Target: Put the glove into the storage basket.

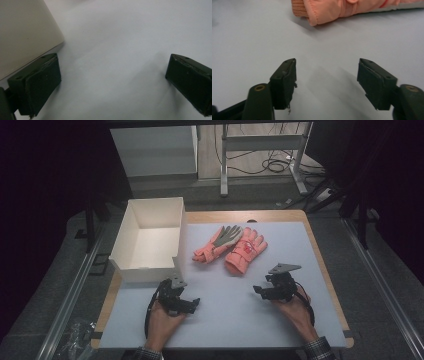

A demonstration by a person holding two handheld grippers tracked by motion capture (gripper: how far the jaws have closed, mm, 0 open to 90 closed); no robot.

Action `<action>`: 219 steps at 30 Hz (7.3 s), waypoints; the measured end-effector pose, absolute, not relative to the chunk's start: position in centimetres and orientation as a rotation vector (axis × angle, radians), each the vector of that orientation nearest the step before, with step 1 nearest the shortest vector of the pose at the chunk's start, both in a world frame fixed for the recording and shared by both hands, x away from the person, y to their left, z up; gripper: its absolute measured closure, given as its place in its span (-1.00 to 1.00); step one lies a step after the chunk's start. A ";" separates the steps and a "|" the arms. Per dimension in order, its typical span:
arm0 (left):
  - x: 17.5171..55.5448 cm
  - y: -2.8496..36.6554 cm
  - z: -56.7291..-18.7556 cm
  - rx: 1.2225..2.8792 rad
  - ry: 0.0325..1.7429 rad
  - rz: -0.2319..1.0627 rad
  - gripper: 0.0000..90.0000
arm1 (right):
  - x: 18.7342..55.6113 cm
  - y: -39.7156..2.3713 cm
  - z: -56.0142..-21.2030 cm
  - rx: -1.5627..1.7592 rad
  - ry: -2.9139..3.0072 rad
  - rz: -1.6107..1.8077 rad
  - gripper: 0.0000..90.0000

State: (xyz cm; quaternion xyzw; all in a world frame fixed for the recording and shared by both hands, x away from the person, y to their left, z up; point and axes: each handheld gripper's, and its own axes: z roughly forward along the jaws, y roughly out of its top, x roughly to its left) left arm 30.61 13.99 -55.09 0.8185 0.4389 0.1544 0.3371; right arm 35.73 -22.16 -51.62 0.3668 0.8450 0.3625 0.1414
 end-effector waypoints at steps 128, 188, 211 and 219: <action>30.6 14.0 -55.1 2.133 1.142 0.403 -1.00 | 51.8 -9.0 -49.8 1.155 2.423 0.828 0.96; 30.6 14.0 -55.1 2.128 1.147 0.403 -1.00 | 32.7 -16.0 -49.6 1.175 2.461 1.144 0.69; 30.6 14.0 -55.1 2.134 1.144 0.402 -1.00 | 42.4 -19.9 -47.1 1.202 2.307 1.038 0.16; 30.6 14.0 -55.1 2.135 1.143 0.401 -1.00 | 47.5 -20.3 -46.8 1.248 2.257 1.008 0.26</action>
